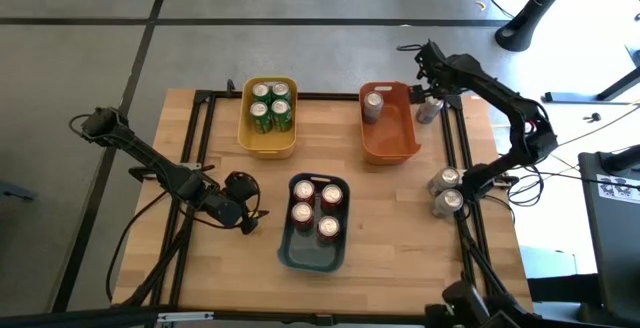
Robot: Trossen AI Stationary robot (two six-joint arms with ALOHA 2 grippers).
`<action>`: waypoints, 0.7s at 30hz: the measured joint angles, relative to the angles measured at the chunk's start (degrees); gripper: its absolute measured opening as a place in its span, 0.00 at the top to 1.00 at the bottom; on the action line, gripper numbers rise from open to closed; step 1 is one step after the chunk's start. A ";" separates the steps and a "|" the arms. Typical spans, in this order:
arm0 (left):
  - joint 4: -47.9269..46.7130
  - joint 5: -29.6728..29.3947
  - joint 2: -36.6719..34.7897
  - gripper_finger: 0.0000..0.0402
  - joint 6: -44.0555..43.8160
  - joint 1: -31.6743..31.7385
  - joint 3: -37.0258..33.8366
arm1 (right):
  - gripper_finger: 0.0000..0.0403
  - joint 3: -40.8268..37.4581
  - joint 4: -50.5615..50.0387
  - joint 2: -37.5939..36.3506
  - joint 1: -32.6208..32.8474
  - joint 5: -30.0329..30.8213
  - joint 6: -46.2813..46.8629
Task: Sort soda cans
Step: Put the blue-white soda can into the orange bin
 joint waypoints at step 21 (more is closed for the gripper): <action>0.12 -0.04 0.00 0.17 -0.07 0.04 0.00 | 0.12 0.00 1.10 5.89 0.24 5.13 4.40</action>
